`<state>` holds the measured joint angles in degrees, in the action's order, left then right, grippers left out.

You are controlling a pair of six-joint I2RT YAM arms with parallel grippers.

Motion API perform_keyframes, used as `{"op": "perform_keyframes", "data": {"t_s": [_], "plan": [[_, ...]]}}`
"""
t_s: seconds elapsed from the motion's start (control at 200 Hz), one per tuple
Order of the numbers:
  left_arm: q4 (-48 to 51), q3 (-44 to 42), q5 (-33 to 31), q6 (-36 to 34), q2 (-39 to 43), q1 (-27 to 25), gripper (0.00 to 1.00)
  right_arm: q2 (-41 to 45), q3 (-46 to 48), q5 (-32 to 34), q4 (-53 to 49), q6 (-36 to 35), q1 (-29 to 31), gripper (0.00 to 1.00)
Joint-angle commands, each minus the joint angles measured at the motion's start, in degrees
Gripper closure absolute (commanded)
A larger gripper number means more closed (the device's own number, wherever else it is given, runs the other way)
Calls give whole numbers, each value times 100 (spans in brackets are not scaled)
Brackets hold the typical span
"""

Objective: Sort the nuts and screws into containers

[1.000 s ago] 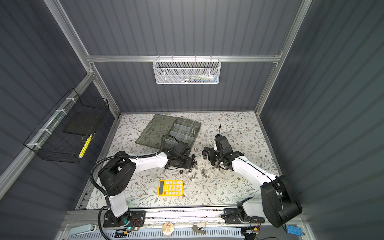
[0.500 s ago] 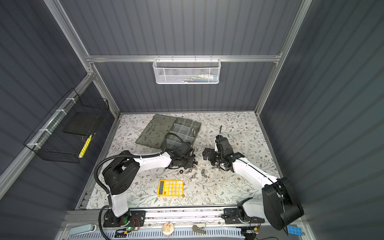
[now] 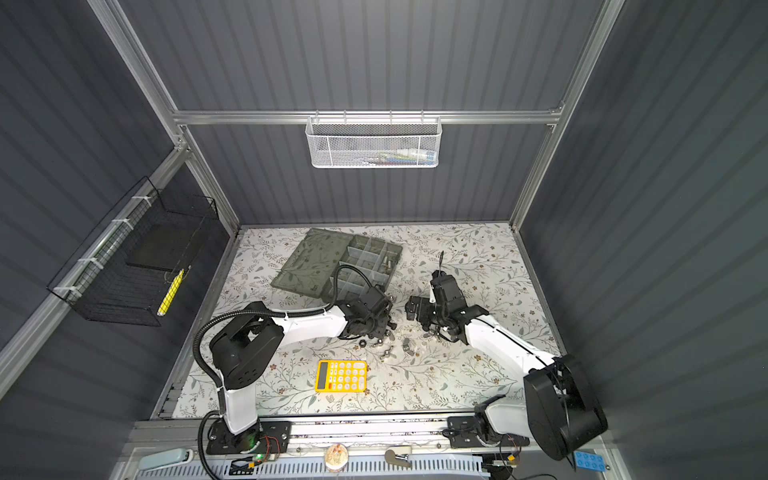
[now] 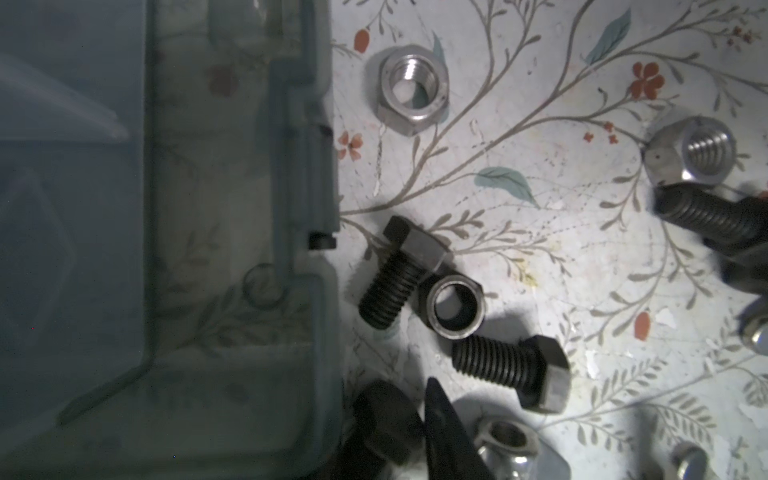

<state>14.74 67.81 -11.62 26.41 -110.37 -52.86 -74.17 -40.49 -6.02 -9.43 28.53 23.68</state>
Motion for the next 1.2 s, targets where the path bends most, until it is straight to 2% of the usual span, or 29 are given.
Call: {"op": "perform_keyframes", "data": {"t_s": [0.0,0.635,1.196], "plan": [[555,-197,-57,-126,-5,-43,72,35,-11,-2,12,84,30,1],[871,198,60,-163,474,-40,79,209,-91,-196,-7,194,23,1],[1276,1057,432,-128,834,6,79,859,-28,-529,763,120,227,1]]}}
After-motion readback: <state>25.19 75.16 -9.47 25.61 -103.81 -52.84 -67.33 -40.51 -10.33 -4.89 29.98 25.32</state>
